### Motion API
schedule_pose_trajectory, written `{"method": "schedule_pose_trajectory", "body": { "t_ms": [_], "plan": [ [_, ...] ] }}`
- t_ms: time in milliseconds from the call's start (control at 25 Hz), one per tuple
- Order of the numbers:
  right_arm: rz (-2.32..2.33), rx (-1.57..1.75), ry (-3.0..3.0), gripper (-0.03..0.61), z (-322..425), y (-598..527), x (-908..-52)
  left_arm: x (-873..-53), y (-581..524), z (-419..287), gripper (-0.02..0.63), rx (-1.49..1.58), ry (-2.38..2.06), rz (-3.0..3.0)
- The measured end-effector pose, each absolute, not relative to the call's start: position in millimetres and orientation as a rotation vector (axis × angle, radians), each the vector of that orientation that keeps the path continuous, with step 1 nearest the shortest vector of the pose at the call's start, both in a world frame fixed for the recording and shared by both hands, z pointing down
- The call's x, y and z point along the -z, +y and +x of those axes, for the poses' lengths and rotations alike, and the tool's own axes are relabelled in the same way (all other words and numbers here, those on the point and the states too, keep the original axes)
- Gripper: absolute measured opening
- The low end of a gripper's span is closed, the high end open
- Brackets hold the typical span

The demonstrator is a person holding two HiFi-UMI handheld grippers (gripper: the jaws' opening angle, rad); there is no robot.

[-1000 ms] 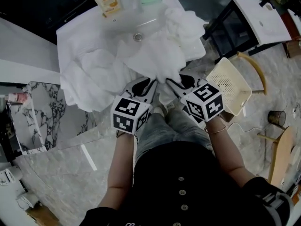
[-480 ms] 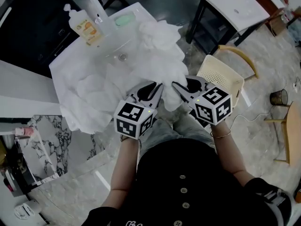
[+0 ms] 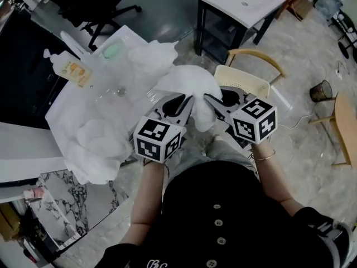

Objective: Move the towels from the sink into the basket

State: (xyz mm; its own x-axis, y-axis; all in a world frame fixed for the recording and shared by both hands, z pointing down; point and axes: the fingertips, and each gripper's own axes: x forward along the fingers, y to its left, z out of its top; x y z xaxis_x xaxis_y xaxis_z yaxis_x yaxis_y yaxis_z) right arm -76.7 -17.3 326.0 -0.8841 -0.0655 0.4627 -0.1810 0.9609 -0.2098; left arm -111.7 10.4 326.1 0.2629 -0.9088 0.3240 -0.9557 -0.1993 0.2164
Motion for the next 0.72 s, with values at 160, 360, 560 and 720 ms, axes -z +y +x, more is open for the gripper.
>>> {"method": "schedule_pose_trajectory", "body": {
  "t_ms": [160, 360, 560, 720],
  "plan": [
    [0.263, -0.345, -2.650, 0.087, -46, -49, -316, -319, -25, -84, 0.051, -0.177, -1.637, 2.234],
    [0.357, -0.343, -2.674, 0.086, -11, -86, -304, -310, -64, -52, 0.051, -0.181, -1.581, 2.299],
    [0.435, -0.369, -2.674, 0.086, 25, -115, -305, -310, -97, -17, 0.050, -0.206, -1.514, 2.346],
    [0.493, -0.403, -2.668, 0.086, 52, -137, -308, -313, -122, 8, 0.051, -0.222, -1.450, 2.375]
  ]
}}
